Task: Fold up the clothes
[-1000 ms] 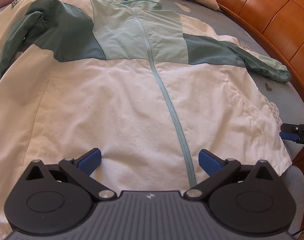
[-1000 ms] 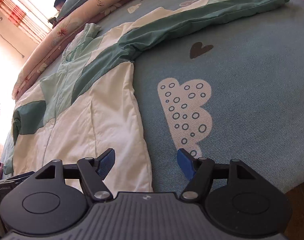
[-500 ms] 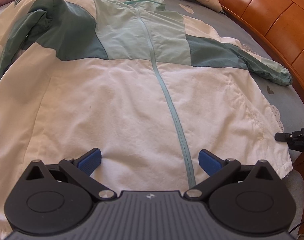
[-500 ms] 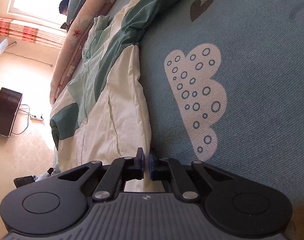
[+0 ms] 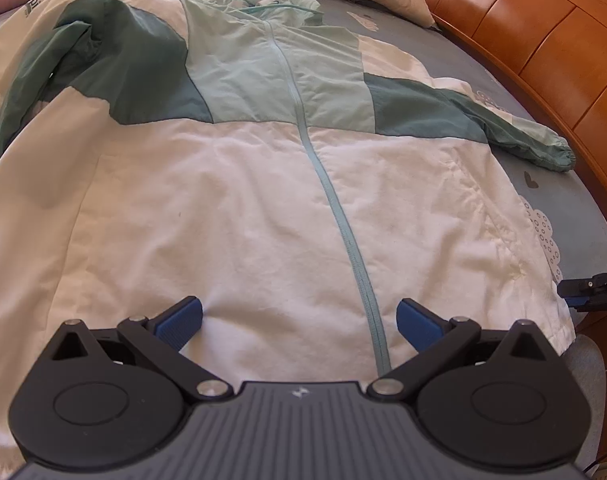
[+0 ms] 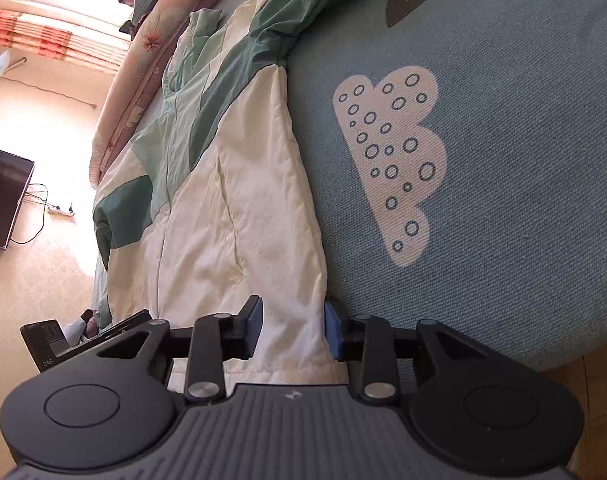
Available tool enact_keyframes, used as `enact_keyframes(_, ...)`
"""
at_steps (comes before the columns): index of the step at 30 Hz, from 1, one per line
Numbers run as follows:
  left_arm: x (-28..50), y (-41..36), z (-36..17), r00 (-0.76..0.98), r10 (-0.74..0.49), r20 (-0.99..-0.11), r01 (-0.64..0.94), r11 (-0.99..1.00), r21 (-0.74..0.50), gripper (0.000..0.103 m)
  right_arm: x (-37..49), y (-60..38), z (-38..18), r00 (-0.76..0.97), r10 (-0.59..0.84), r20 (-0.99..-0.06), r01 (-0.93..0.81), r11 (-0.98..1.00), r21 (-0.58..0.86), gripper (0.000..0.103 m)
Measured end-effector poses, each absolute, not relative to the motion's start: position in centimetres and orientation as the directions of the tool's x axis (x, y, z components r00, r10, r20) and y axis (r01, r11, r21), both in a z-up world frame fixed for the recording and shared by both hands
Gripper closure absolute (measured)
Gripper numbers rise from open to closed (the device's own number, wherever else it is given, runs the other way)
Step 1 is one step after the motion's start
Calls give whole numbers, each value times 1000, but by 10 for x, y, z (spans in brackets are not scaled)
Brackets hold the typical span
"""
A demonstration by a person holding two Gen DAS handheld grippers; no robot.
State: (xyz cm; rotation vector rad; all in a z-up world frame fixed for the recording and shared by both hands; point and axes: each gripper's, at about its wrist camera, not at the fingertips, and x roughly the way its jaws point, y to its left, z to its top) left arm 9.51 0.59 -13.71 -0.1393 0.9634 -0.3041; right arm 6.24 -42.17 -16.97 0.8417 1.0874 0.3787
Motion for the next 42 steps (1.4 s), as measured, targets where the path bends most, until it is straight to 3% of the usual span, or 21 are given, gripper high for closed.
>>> enact_keyframes(2,95,8,-136,528,-323,-786,189,946,-262,1,64,-422,-174,465,662,-589,125,609,783,66)
enact_keyframes(3,95,9,-136,525,-325,-786,185,946,-268,1,65,-423,-175,475,663,-578,127,598,791,83)
enact_keyframes(4,96,9,-135,521,-326,-789,178,945,-273,1,64,-423,-176,484,661,-573,129,594,794,92)
enact_keyframes(5,96,10,-133,514,-322,-795,165,947,-277,1,63,-419,-172,488,648,-584,127,610,782,95)
enact_keyframes(8,97,9,-130,490,-307,-816,132,951,-279,1,56,-412,-136,509,638,-577,29,658,753,98)
enact_keyframes(10,96,7,-129,480,-307,-822,139,951,-275,1,51,-410,-110,500,603,-622,-15,724,690,99)
enact_keyframes(14,96,3,-131,477,-284,-832,166,958,-232,1,51,-417,-120,387,477,-789,75,837,542,99)
enact_keyframes(16,96,2,-131,478,-280,-833,169,959,-225,1,51,-424,-120,383,401,-833,106,876,470,93)
enact_keyframes(19,97,3,-131,479,-281,-832,173,959,-224,1,61,-428,-89,510,389,-767,73,869,489,84)
enact_keyframes(21,98,3,-131,486,-280,-828,169,960,-225,1,80,-415,-68,580,381,-720,22,876,481,64)
enact_keyframes(23,98,4,-131,495,-281,-822,163,959,-230,1,108,-392,-58,616,382,-688,-33,886,462,54)
enact_keyframes(28,97,7,-132,497,-298,-815,182,954,-238,1,194,-323,-81,629,374,-682,-57,897,439,49)
enact_keyframes(32,97,11,-133,492,-323,-808,198,946,-258,1,227,-282,-111,640,258,-724,-34,951,308,43)
enact_keyframes(35,98,15,-133,492,-338,-802,191,941,-280,1,219,-277,-131,642,172,-747,-23,978,205,42)
enact_keyframes(39,97,17,-133,503,-350,-790,196,937,-291,1,171,-294,-136,660,100,-744,0,991,133,29)
enact_keyframes(42,95,16,-134,515,-348,-783,208,937,-280,1,132,-302,-139,676,93,-731,-7,993,119,29)
